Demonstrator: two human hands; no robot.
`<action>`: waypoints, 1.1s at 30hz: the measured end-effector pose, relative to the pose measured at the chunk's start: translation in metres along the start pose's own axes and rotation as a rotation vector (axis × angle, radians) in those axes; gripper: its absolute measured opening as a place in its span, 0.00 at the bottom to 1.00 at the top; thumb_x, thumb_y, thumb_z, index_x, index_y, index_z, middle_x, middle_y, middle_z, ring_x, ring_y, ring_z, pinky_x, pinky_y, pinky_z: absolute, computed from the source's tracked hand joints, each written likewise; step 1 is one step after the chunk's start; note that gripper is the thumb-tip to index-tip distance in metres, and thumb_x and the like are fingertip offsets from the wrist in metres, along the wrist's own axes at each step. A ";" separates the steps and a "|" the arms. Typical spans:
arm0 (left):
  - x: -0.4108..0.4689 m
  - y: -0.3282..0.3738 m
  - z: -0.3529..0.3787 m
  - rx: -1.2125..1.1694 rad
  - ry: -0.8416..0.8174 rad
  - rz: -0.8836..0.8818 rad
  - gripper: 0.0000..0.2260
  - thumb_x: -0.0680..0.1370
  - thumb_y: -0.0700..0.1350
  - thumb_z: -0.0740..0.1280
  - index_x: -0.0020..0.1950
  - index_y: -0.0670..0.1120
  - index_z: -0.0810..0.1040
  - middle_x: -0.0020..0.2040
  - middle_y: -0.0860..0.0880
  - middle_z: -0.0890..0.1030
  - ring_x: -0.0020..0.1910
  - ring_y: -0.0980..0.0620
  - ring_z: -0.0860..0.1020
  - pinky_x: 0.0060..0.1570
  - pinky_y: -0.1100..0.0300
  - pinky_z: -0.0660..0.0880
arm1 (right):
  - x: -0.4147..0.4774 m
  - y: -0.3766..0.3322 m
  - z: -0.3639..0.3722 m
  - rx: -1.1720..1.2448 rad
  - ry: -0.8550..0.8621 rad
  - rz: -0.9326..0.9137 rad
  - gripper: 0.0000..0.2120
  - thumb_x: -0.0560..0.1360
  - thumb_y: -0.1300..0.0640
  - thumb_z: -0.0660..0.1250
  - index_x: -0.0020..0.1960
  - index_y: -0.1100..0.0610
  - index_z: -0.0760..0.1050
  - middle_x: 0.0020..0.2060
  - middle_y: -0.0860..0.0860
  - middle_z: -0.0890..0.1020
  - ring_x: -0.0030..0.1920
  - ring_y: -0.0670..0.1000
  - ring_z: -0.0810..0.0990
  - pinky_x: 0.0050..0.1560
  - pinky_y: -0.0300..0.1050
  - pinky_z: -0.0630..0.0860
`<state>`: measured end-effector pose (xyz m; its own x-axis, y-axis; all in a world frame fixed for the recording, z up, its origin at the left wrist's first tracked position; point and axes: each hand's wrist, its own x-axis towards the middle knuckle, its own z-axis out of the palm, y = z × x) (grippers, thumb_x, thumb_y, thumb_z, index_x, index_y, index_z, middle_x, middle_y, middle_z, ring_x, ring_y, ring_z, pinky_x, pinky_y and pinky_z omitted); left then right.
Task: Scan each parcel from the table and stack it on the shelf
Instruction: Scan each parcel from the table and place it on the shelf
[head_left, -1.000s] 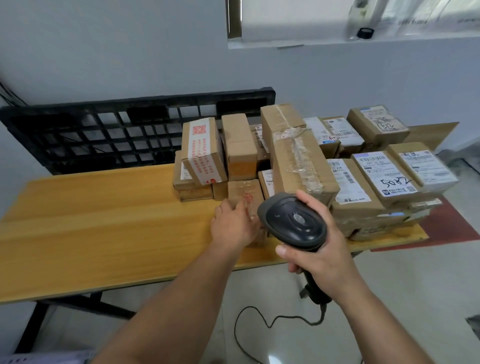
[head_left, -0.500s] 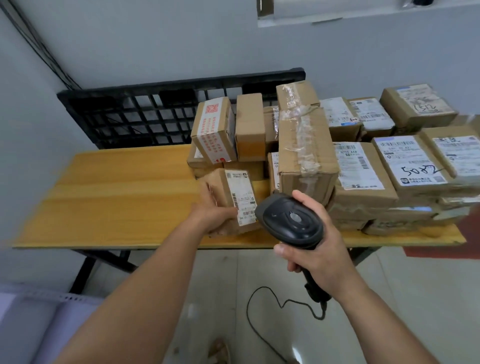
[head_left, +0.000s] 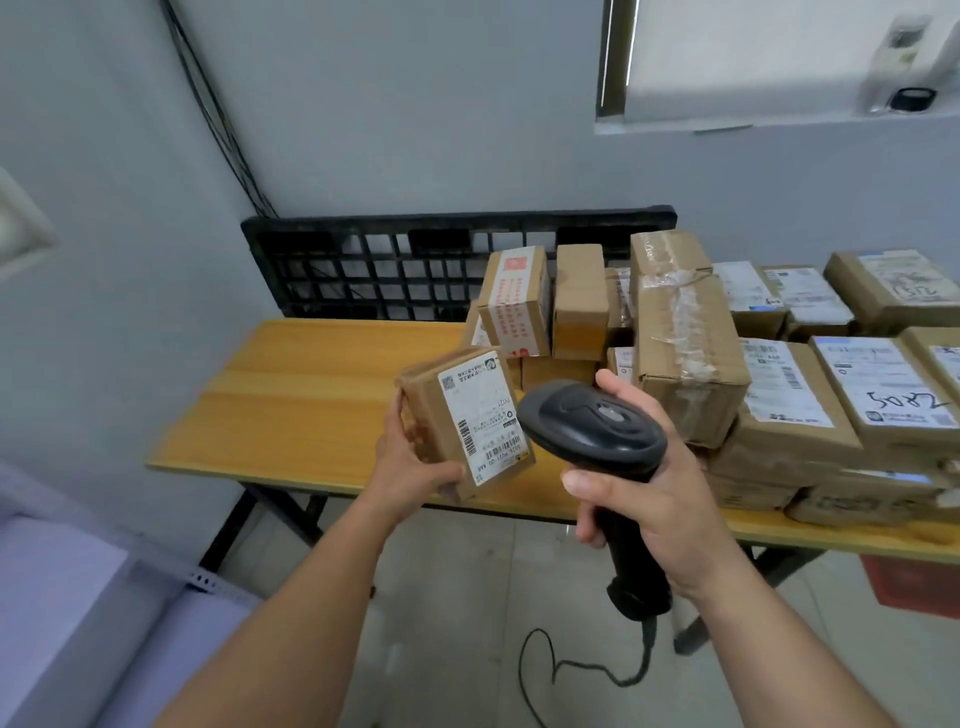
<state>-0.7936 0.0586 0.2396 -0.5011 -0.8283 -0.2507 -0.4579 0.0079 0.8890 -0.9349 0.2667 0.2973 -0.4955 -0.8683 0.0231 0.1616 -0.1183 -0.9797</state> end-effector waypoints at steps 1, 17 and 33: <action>-0.001 0.002 -0.008 -0.006 0.010 0.014 0.59 0.51 0.49 0.78 0.71 0.72 0.46 0.68 0.46 0.67 0.67 0.43 0.70 0.57 0.40 0.76 | 0.000 -0.001 0.006 -0.001 -0.005 0.005 0.42 0.60 0.60 0.79 0.68 0.37 0.67 0.47 0.57 0.84 0.28 0.60 0.78 0.30 0.51 0.76; 0.007 -0.009 -0.108 -0.086 0.045 0.199 0.55 0.66 0.33 0.77 0.78 0.59 0.44 0.61 0.50 0.69 0.66 0.47 0.70 0.57 0.51 0.71 | -0.006 0.013 0.082 -0.151 -0.001 0.054 0.43 0.59 0.61 0.80 0.68 0.39 0.68 0.40 0.52 0.83 0.25 0.59 0.76 0.27 0.49 0.74; -0.020 -0.044 -0.172 -0.116 0.141 0.185 0.55 0.66 0.37 0.77 0.76 0.64 0.43 0.71 0.45 0.65 0.67 0.46 0.70 0.62 0.45 0.73 | -0.015 0.020 0.138 -0.272 -0.059 0.018 0.42 0.65 0.68 0.78 0.68 0.36 0.67 0.50 0.59 0.81 0.27 0.59 0.78 0.28 0.47 0.76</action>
<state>-0.6374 -0.0216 0.2717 -0.4573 -0.8888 -0.0313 -0.2768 0.1088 0.9548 -0.8063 0.2110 0.3047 -0.4432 -0.8964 0.0091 -0.0691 0.0240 -0.9973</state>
